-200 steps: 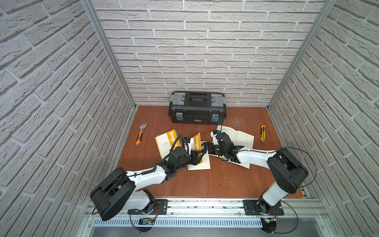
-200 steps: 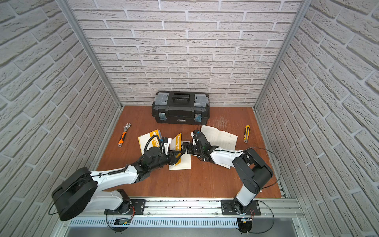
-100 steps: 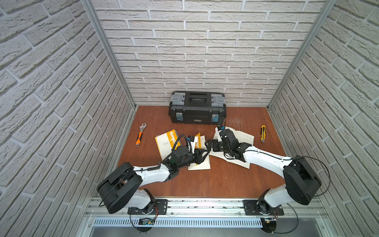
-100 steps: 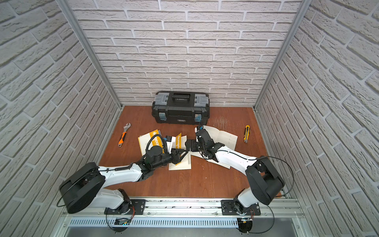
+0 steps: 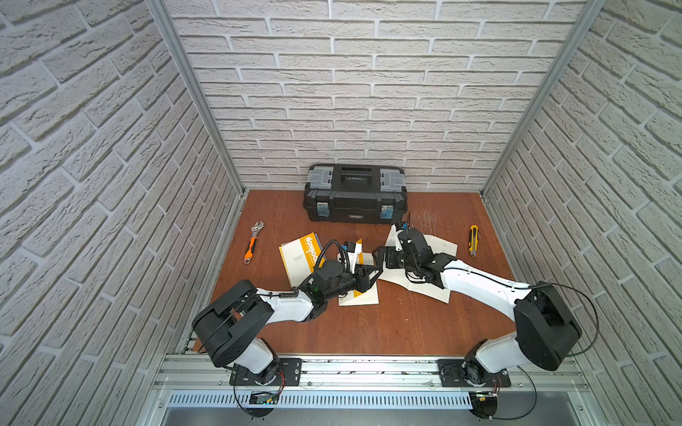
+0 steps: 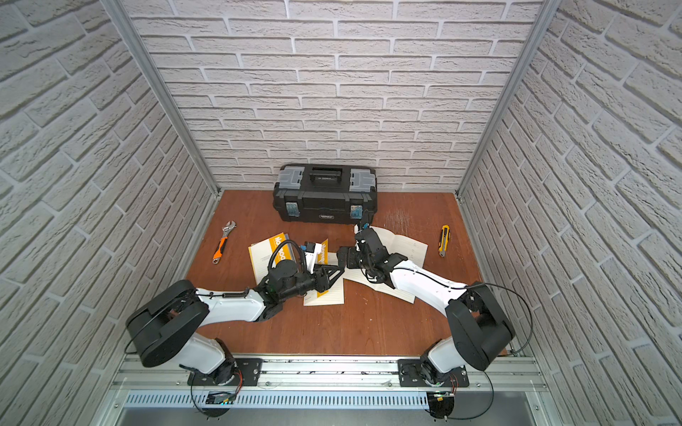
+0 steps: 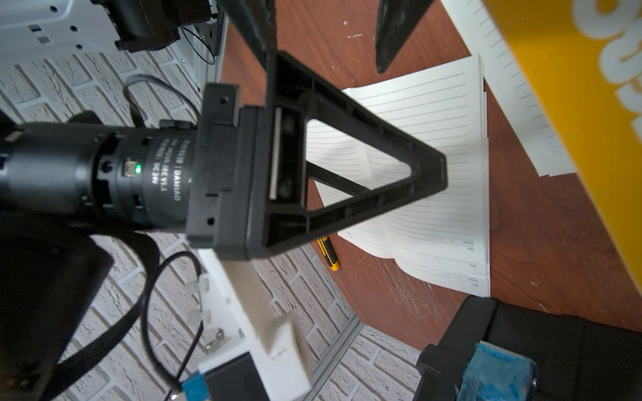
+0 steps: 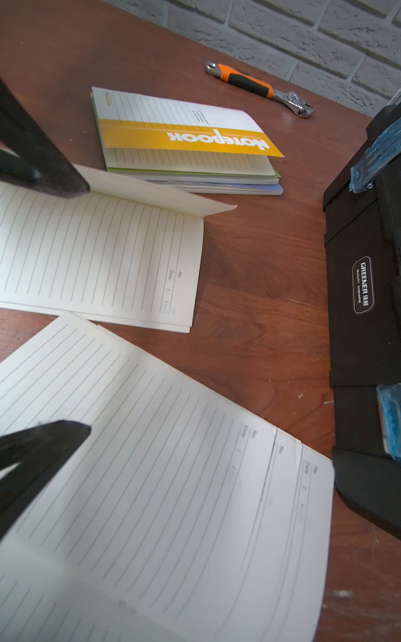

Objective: Close the notebook
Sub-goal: Close the notebook at the center of the board.

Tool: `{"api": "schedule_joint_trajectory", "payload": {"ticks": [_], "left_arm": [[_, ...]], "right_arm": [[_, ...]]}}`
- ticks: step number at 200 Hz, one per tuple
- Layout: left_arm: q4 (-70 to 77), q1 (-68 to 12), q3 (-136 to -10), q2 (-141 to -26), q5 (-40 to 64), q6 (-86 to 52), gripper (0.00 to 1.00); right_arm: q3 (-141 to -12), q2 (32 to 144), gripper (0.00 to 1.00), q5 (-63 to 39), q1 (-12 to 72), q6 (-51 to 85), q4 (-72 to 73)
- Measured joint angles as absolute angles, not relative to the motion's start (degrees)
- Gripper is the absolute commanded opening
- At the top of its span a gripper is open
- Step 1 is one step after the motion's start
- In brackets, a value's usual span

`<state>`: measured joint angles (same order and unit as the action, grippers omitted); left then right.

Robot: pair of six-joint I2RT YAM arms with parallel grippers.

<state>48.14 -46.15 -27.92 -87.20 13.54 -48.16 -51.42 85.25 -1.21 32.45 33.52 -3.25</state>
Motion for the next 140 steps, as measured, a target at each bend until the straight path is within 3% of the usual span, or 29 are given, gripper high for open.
{"api": "schedule_joint_trajectory", "payload": {"ticks": [40,84,140], "left_arm": [[37.41,-44.16,-25.65,-91.46,10.57,-49.15,0.44],[35.51,-44.16,-25.78,-91.46,10.11,-49.78,0.43],[31.81,-44.71,-26.20,-88.25,8.82,-50.83,0.44]], "right_arm": [[-52.38,83.50,1.00,-4.32,33.43,33.63,-0.43],[-53.74,81.28,1.00,-6.57,31.97,33.71,0.54],[-52.14,88.82,1.00,-13.98,31.79,40.47,11.51]]}}
